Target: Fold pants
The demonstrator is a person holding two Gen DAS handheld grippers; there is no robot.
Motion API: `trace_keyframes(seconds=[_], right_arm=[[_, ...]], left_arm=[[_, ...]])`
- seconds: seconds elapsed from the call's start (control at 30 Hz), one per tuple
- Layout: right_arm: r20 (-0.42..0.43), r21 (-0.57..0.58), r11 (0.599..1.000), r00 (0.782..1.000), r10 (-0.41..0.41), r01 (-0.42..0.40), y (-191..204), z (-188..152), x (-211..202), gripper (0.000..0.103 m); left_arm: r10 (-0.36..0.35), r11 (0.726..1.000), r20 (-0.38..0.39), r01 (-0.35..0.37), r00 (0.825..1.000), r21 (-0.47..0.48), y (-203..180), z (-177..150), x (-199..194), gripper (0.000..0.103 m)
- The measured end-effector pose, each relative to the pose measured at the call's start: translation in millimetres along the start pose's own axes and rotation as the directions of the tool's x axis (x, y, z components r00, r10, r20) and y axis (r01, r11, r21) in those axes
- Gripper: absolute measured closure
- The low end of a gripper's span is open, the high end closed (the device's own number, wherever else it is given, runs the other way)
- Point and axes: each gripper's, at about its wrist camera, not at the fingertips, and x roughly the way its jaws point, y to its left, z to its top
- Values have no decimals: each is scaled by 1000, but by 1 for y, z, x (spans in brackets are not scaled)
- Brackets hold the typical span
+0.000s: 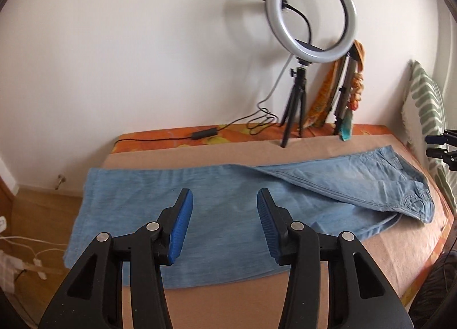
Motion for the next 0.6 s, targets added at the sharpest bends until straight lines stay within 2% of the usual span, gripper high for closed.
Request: trace_keyframes(seconds=[0.17,0.33,0.5,0.6], right_arm=[[-49,46,998,998,-39,41,-35,-68,-31,53],[-90,70,996,995,-46,52,-57,-124,-44,53],[-123,45,999,992,-16,22,-56,-160,-45,53],[-141,-5,1000,990,-7,6,-46,-171,-41,45]], left_arm=[[-90,994,-36,93,995,62,-61,3,15,58],[-171,979,-78,179,982,100,-120,2,34,58],[-232,962,-138,248,963,111,-169,-9,56,58],[-263,950,-173,286,949,128,-194,-18,66,58]])
